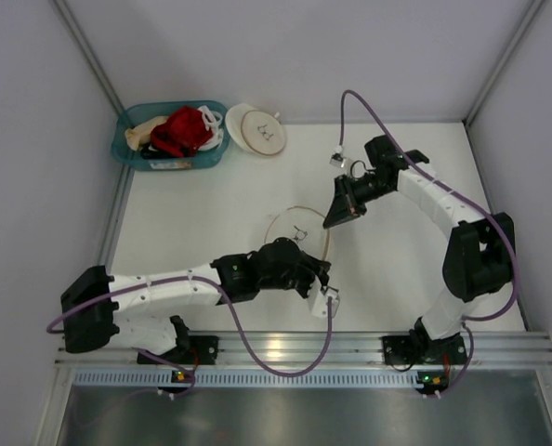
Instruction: Place the bra in the laundry bag and zip it closed
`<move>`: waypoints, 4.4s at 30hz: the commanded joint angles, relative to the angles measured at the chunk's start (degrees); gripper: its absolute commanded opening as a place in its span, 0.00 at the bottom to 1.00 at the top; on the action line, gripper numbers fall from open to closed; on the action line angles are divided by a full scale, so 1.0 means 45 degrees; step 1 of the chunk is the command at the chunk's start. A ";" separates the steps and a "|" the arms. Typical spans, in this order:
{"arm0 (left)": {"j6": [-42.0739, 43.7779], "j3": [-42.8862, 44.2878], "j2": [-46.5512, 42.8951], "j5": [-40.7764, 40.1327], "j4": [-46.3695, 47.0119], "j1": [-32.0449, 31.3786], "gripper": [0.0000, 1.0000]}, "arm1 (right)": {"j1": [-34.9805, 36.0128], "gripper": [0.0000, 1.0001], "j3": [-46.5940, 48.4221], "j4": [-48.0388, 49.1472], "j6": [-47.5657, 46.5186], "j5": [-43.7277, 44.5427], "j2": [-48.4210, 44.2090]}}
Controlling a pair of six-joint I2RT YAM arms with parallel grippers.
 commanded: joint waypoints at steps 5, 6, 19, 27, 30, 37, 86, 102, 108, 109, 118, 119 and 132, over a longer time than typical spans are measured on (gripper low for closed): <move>-0.1064 -0.0736 -0.2031 0.1452 -0.2124 -0.0838 0.00 | 0.0015 0.00 0.1851 0.0988 -0.0210 -0.0097 0.0920; -0.1142 -0.0757 -0.2110 0.1472 -0.2339 -0.0936 0.00 | 0.0015 0.00 0.1987 0.1183 -0.0114 -0.0116 0.1018; -0.5808 0.1447 -0.0355 -0.0850 -0.2927 -0.1250 0.00 | -0.0375 0.62 0.2185 0.0645 -0.0207 0.0410 0.0063; -0.6358 0.2172 0.0622 -0.1711 -0.1678 -0.1094 0.00 | -0.1118 0.64 0.0353 -0.0866 -0.1209 0.0665 -0.1244; -0.6572 0.2542 0.1052 -0.2452 -0.1463 -0.1074 0.00 | -0.1079 0.63 -0.0296 -0.0885 -0.1148 0.0490 -0.1306; -0.6222 0.2934 0.1696 -0.2864 -0.0740 -0.0703 0.00 | -0.0572 0.58 -0.0863 -0.0651 -0.0816 -0.0409 -0.0856; -0.6727 0.1527 0.0114 0.0047 -0.2890 -0.0177 0.00 | 0.0191 0.62 0.3709 0.1772 0.0591 -0.0079 0.1509; -0.6534 0.3070 0.1267 -0.0423 -0.1560 0.1034 0.00 | -0.0201 0.69 -0.0470 0.0131 -0.0426 0.0041 -0.0641; -0.6397 0.3676 0.1658 0.0065 -0.1774 0.1465 0.00 | 0.0578 0.65 -0.0337 -0.0200 -0.0464 -0.0448 -0.0193; -0.6300 0.3677 0.1639 0.0259 -0.1852 0.1465 0.00 | 0.0697 0.61 -0.0258 -0.0240 -0.0503 -0.0507 -0.0018; -0.6570 0.2684 0.0800 0.2252 -0.2497 0.1446 0.00 | 0.0757 0.00 0.0854 -0.0455 -0.0660 -0.0156 0.0587; -0.6727 0.2545 0.0548 0.2427 -0.2536 0.1407 0.00 | 0.0699 0.00 0.1010 -0.0455 -0.0679 -0.0156 0.0686; -0.8077 0.1508 -0.0354 0.3055 -0.3161 0.1035 0.00 | -0.0102 0.02 0.3393 -0.0358 -0.0524 -0.0546 0.2152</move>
